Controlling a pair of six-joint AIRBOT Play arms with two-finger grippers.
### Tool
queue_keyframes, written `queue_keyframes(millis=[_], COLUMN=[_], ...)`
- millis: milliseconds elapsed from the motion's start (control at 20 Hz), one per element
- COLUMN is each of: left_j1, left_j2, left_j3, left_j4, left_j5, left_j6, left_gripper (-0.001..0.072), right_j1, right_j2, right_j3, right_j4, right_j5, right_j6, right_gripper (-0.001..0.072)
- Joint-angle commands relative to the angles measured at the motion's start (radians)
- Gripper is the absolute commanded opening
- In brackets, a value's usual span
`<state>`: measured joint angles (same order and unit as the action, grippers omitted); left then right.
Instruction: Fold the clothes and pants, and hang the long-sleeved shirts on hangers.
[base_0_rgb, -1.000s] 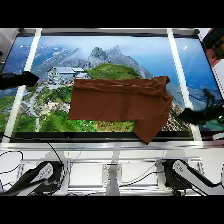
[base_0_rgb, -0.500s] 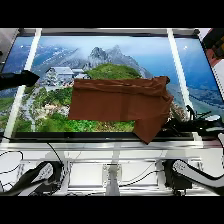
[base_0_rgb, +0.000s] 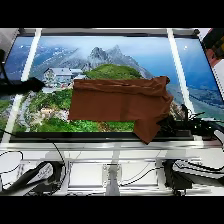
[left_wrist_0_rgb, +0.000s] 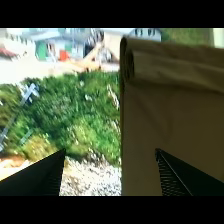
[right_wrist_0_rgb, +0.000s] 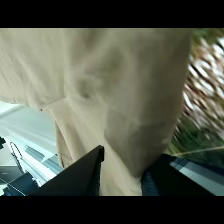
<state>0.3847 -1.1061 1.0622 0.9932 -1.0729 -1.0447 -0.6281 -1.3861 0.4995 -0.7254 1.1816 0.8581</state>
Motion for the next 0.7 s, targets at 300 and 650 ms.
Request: queue_keyframes(millis=[300, 650], left_j1=[-0.001, -0.032], left_j2=[-0.021, -0.022], left_j3=[-0.389, -0.504], left_j4=[-0.01, -0.124], left_j5=[-0.016, 0.093], left_j6=[-0.01, 0.043], left_gripper=[0.0608, 0.0607], right_j1=[-0.001, -0.001], right_j2=[-0.004, -0.004], right_j3=[-0.001, 0.0], right_j4=[0.022, 0.022], right_j5=[-0.015, -0.015], right_j6=[-0.041, -0.041], right_gripper=[0.0017, 0.0017])
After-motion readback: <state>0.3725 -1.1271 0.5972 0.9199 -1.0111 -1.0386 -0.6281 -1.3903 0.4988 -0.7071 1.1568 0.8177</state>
